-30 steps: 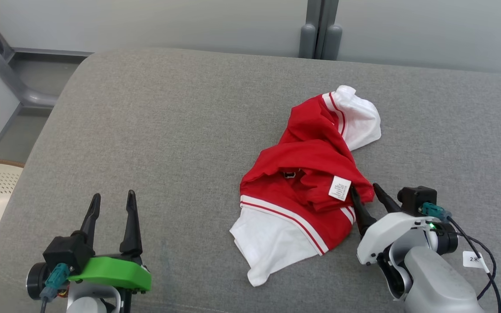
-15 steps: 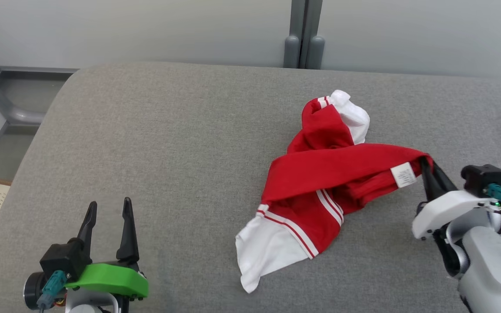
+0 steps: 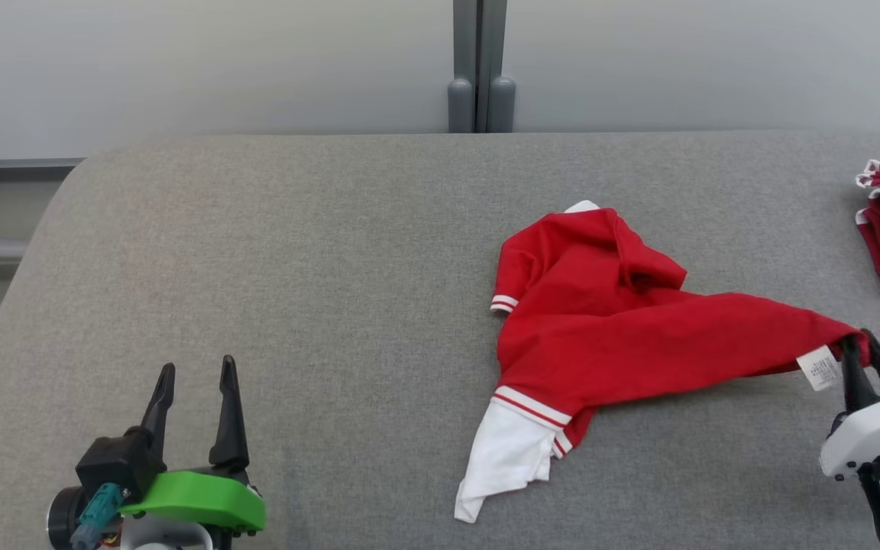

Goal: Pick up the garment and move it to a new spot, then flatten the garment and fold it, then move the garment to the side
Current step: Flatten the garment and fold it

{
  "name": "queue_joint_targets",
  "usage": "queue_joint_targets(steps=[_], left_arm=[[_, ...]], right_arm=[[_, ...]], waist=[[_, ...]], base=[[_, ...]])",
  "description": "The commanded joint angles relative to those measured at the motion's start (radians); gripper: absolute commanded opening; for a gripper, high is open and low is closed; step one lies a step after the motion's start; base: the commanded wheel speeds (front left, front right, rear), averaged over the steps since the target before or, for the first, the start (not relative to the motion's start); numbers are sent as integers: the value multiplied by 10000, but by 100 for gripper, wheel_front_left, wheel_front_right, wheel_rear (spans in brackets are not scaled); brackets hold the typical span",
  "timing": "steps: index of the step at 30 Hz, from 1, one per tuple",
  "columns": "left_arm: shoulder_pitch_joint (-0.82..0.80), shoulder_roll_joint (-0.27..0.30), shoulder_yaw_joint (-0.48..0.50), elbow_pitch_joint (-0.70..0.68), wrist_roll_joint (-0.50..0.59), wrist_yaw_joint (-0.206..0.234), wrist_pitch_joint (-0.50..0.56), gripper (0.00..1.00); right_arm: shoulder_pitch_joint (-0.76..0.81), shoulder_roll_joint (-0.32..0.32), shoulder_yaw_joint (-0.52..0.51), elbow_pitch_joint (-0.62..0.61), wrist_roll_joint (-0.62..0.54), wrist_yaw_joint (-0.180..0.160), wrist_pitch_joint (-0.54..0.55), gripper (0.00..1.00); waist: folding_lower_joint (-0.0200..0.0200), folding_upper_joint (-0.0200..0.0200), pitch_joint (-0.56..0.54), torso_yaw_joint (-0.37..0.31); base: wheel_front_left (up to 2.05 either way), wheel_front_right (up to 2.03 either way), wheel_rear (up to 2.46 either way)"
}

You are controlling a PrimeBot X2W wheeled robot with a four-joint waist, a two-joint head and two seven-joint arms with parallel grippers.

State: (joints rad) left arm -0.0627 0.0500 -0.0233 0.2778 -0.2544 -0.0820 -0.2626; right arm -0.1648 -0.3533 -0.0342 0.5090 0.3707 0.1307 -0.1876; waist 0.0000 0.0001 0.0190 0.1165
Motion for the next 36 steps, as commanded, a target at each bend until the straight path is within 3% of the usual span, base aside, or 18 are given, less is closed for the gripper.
queue_joint_targets(steps=[1, 14, 21, 36], left_arm=[[137, 18, 33, -15, -44, 32, -28, 100], [93, 18, 18, 51, 74, -60, -26, 100], [-55, 18, -401, 277, 213, -161, -28, 100], [-695, 23, -4178, 2551, 503, -486, -26, 100]], right_arm=[[99, 48, -80, -276, -114, 0, -87, 100], [830, 1019, -244, -3624, -690, 0, -62, 100], [1203, 1749, -140, -4046, -871, 0, -207, 100], [766, 2076, 484, -3663, -947, 0, -416, 100]], waist=[[0, -1, 5, -102], [0, -1, -92, -438], [0, -1, 12, -685], [0, -1, 383, -1479]], base=[[0, 0, 0], [0, 0, 0], [0, 0, 0], [0, 0, 0]])
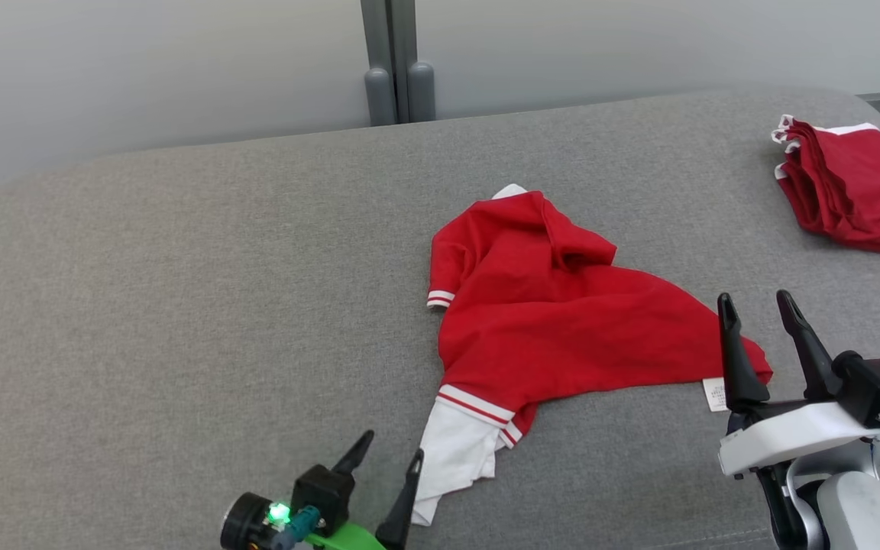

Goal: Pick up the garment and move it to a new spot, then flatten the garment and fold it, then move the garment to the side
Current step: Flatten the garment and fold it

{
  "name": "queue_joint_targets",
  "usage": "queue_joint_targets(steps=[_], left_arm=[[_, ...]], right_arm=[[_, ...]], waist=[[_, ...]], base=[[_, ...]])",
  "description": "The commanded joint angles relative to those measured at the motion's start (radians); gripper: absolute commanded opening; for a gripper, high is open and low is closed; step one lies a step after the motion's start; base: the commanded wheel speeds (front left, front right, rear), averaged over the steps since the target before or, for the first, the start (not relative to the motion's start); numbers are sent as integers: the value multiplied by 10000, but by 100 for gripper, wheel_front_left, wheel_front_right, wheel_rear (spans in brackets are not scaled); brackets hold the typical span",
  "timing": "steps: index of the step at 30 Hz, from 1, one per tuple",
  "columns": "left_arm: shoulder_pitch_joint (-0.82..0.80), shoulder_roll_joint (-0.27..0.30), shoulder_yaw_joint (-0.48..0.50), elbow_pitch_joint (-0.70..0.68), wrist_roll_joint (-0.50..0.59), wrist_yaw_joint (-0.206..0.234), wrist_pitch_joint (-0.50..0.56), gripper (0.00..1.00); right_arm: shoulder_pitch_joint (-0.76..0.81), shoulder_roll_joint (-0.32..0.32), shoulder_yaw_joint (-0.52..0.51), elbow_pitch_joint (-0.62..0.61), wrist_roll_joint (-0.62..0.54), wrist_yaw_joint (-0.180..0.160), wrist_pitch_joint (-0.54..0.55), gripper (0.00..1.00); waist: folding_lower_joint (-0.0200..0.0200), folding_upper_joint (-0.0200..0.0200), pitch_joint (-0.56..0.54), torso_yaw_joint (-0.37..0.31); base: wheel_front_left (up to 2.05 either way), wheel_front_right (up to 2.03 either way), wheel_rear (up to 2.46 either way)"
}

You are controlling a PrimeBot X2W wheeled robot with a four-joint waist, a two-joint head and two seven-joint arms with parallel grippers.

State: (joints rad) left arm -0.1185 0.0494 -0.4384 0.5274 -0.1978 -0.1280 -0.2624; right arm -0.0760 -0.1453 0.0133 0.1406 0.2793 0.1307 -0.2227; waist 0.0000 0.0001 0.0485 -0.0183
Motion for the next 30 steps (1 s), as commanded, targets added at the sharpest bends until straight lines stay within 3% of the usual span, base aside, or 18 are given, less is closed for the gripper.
queue_joint_targets(steps=[1, 6, 12, 13, 14, 15, 16, 21, 30], left_arm=[[-209, 30, -299, 196, -154, -24, -28, 100], [-373, 36, -1232, 949, -536, -26, -28, 100], [-661, 35, -1466, 1940, -1040, -28, -14, 100], [-716, 36, -1552, 2120, -1156, -28, -8, 71], [-763, 36, -1593, 2194, -1263, -28, -6, 29], [-827, 36, -1582, 2234, -1357, -28, -5, 4], [-883, 36, -1546, 2254, -1448, -28, -6, 0], [-1160, 113, -809, 1772, -1485, 239, -17, 0], [-1052, 1157, 1048, -585, -924, 889, -19, 0]], right_arm=[[-158, 10, 36, 56, -29, 0, -82, 100], [-231, 19, 67, 169, -29, 0, -129, 100], [-319, 22, 83, 249, -90, 0, -182, 100], [-327, 31, 74, 264, -112, 0, -193, 100], [-335, 38, 67, 273, -122, 0, -194, 100], [-345, 40, 55, 289, -132, 0, -205, 100], [-354, 41, 46, 303, -129, 0, -213, 100], [-258, 71, -66, 377, -146, 0, -251, 100], [40, 161, -405, 598, -183, 0, -338, 100]], waist=[[0, -1, 121, -188], [0, -1, 270, -397], [0, -1, 368, -529], [0, -1, 369, -536], [0, -1, 369, -537], [0, -1, 360, -530], [0, -1, 348, -517], [0, -1, 216, -351], [0, -1, -36, 229]], base=[[0, 0, 0], [0, 0, 0], [0, 0, 0], [0, 0, 0], [0, 0, 0], [0, 0, 0], [0, 0, 0], [0, 0, 0], [0, 0, 0]])
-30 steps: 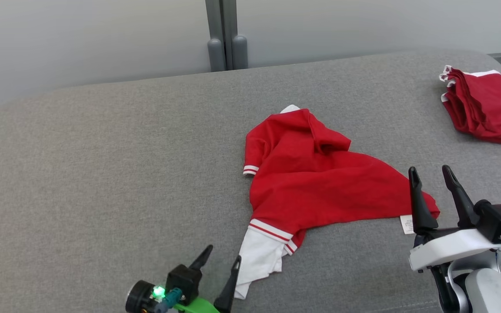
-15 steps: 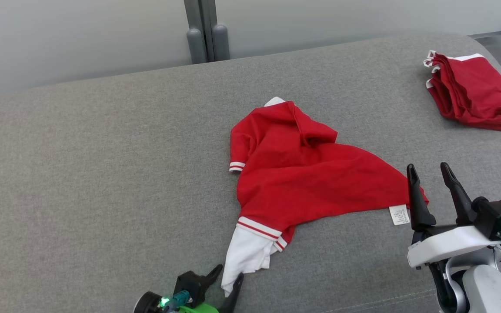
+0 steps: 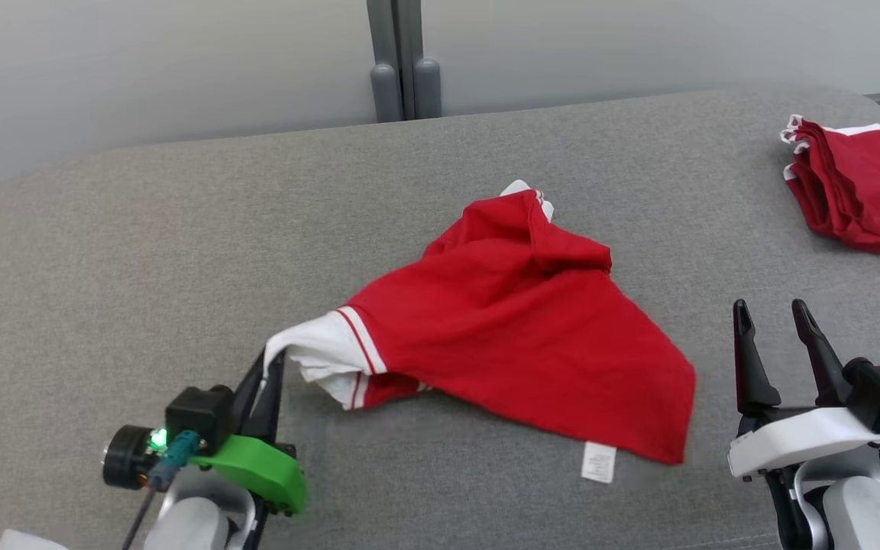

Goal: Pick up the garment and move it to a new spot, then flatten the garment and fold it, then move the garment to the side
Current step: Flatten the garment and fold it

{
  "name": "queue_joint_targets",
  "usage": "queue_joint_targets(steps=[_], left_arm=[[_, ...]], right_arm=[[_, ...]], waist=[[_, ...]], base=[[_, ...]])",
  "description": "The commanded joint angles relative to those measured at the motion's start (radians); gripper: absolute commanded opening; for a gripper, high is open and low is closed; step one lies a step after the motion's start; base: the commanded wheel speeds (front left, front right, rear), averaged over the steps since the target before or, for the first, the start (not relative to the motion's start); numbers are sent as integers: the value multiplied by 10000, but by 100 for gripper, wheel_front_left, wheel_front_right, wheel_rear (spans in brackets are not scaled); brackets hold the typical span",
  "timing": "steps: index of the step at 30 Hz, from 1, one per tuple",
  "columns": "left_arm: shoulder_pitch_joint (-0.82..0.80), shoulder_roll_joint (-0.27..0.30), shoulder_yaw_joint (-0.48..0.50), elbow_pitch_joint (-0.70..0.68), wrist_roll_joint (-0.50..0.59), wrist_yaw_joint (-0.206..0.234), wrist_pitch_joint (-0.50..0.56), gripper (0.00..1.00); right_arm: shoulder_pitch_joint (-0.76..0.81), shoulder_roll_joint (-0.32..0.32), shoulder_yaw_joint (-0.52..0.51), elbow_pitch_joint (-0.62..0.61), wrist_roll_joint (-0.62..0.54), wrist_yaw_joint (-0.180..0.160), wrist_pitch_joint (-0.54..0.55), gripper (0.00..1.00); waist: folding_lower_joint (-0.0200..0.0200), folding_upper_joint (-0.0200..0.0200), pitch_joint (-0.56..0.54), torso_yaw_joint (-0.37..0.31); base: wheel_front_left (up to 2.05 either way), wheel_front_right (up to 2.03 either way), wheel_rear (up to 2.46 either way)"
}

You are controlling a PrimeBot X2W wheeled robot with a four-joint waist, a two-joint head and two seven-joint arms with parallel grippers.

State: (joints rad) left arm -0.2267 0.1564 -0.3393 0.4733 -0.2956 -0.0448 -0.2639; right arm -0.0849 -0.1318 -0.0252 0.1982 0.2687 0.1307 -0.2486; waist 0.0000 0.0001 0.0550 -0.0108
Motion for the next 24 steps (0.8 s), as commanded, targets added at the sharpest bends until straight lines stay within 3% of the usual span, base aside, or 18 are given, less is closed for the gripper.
queue_joint_targets(steps=[1, 6, 11, 12, 13, 14, 24], left_arm=[[125, 230, 268, -337, 145, 135, -3, 0], [725, 584, 822, -1171, 370, 389, -2, 0], [1537, 335, 892, -949, 155, 214, -3, 0], [1672, 285, 853, -856, 154, 172, -2, 7], [1765, 224, 827, -810, 198, 149, -3, 45], [1826, 129, 835, -776, 203, 123, -3, 100], [2133, -249, 1865, -2276, 318, 19, -2, 100]], right_arm=[[152, 35, -43, 53, -88, 0, -83, 100], [193, 92, -103, 144, -105, 0, -95, 100], [218, 137, -107, 320, -105, 0, -115, 100], [218, 134, -118, 351, -95, 0, -116, 100], [224, 128, -124, 379, -84, 0, -121, 100], [228, 117, -130, 405, -80, 0, -126, 100], [284, 13, -267, 552, -34, 0, -164, 100]], waist=[[0, -1, -118, 221], [0, -1, -134, 501], [0, -1, -155, 693], [0, -1, -163, 723], [0, -1, -174, 763], [0, -1, -187, 802], [0, -1, -400, 1041]], base=[[0, 0, 0], [0, 0, 0], [0, 0, 0], [0, 0, 0], [0, 0, 0], [0, 0, 0], [0, 0, 0]])
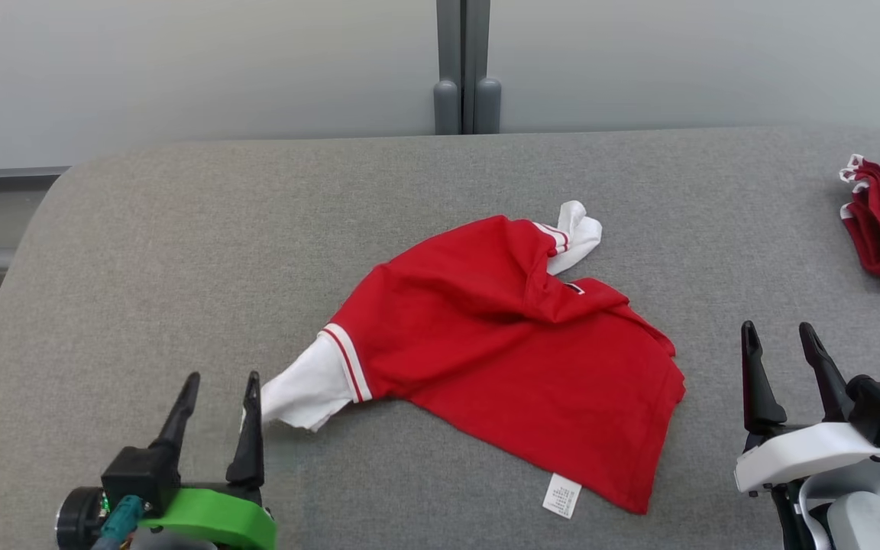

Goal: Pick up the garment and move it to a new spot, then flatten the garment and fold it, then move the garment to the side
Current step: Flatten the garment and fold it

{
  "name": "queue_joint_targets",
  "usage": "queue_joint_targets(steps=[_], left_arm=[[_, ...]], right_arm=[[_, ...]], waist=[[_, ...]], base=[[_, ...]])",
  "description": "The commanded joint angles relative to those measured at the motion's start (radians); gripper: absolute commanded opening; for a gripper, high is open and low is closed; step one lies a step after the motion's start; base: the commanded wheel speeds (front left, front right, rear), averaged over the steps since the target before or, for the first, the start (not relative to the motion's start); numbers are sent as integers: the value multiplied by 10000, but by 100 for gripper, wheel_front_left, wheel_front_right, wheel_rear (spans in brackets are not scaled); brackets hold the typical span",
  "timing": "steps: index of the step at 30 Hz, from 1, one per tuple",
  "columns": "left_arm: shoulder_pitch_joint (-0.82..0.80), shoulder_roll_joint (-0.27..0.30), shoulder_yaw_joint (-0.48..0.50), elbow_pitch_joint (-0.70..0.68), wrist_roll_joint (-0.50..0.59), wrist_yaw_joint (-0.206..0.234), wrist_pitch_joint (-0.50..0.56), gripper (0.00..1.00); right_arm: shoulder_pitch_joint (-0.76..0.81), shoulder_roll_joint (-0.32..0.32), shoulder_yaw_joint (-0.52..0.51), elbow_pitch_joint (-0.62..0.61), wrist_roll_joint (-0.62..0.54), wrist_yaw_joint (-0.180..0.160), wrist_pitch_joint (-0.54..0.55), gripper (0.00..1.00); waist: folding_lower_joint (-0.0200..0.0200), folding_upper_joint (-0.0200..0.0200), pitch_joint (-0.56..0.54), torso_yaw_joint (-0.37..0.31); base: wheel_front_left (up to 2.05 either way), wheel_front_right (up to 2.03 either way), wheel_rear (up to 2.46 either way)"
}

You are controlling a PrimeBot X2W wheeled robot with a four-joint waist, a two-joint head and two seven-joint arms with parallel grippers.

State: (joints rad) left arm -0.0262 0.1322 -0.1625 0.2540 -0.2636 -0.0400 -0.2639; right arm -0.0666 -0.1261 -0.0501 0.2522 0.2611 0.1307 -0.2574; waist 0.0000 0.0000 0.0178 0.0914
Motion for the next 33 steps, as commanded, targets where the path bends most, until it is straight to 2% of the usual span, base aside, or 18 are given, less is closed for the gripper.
queue_joint_targets(steps=[1, 6, 13, 21, 26, 32, 33], left_arm=[[167, -31, 235, -274, -9, -33, -2, 100], [277, -104, 940, -1055, 175, 14, -2, 100], [418, -261, 1815, -1172, 403, 99, -2, 100], [470, -435, 2223, -1097, 694, -176, -2, 100], [333, -546, 2251, -994, 868, -316, -2, 100], [188, -663, 2294, -862, 1017, -457, -1, 100], [162, -672, 2308, -840, 1033, -477, -1, 100]], right_arm=[[111, -39, -19, 8, 40, 0, -73, 100], [233, 11, 15, 71, 50, 0, -83, 100], [530, 130, 309, 404, 96, 0, 10, 100], [809, 328, 1333, 1055, 96, 0, 388, 100], [700, 455, 1823, 1915, 4, 0, 573, 100], [245, 597, 2146, 3649, 35, 0, 492, 100], [165, 623, 2203, 3899, 173, 0, 467, 73]], waist=[[0, 0, -40, 23], [0, 0, -105, 36], [0, 0, -180, -44], [0, 0, -144, -32], [0, 0, -99, 101], [0, 0, -42, 280], [0, 0, -39, 292]], base=[[0, 0, 0], [0, 0, 0], [0, 0, 0], [0, 0, 0], [0, 0, 0], [0, 0, 0], [0, 0, 0]])
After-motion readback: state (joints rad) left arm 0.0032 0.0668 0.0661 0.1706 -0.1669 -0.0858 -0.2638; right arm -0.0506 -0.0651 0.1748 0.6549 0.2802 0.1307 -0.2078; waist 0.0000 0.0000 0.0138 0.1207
